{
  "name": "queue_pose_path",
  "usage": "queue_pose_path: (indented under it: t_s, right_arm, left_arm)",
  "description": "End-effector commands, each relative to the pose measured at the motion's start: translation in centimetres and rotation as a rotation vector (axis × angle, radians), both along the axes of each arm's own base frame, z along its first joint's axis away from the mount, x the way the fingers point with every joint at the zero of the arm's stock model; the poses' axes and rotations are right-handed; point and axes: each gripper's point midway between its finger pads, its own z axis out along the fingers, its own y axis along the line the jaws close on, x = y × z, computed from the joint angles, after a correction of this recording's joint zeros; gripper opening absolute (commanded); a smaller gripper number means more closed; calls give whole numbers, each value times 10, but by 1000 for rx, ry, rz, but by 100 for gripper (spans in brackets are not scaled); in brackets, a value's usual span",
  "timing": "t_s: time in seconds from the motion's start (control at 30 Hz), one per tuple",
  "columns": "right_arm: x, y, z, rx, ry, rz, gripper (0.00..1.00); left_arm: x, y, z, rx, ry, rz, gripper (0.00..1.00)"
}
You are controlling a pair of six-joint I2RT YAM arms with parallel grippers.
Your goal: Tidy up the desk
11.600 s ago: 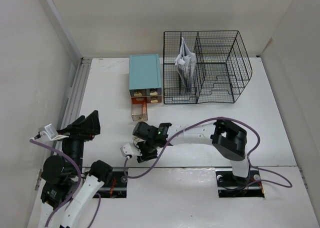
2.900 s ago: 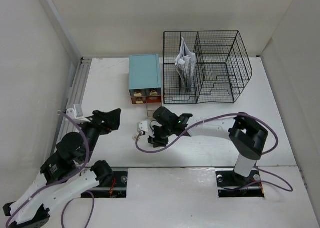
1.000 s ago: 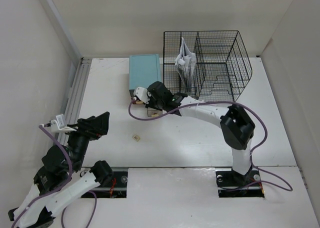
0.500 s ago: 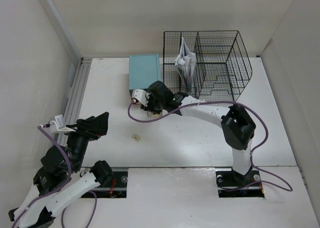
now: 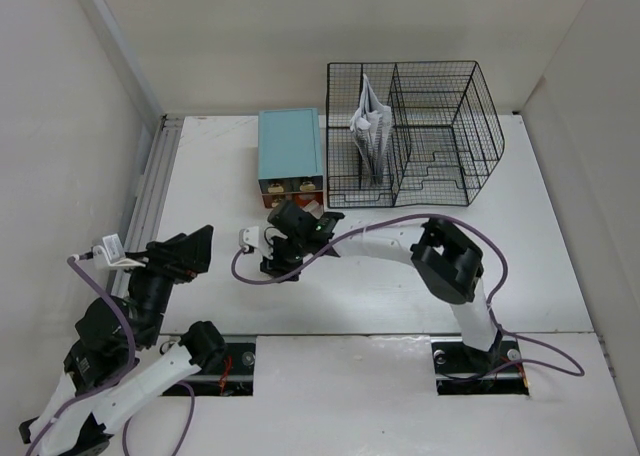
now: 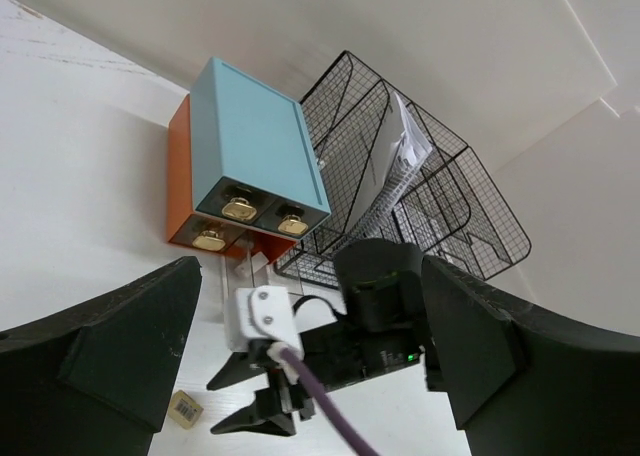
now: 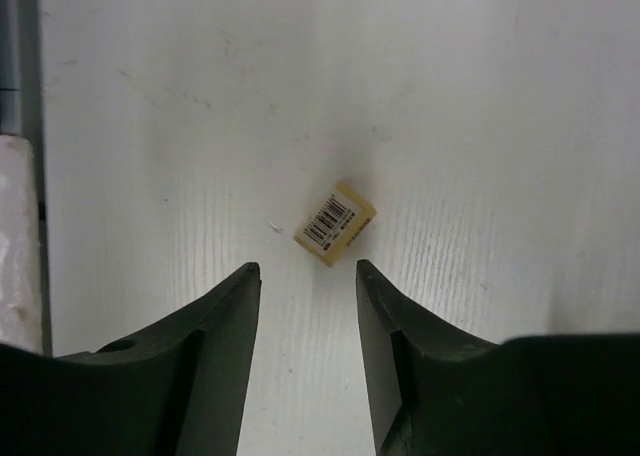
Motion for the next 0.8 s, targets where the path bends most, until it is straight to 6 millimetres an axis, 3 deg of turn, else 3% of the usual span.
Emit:
queue_pose_path:
  t_s: [0.0, 0.13, 0.57, 0.77]
  right_arm:
    - [23, 11, 17, 42, -6, -122, 50]
    - [27, 14, 5, 18, -10, -167, 54]
    - [-3, 33, -19, -25, 56, -140, 60]
    - [12, 31, -20, -36, 10, -228, 62]
  left_arm:
    - [-2, 3, 8, -32, -30, 3, 91]
    - [-3, 5, 9, -39, -35, 3, 91]
    - [-4, 7, 10, -46, -41, 3, 91]
    - [-4, 7, 10, -46, -41, 3, 91]
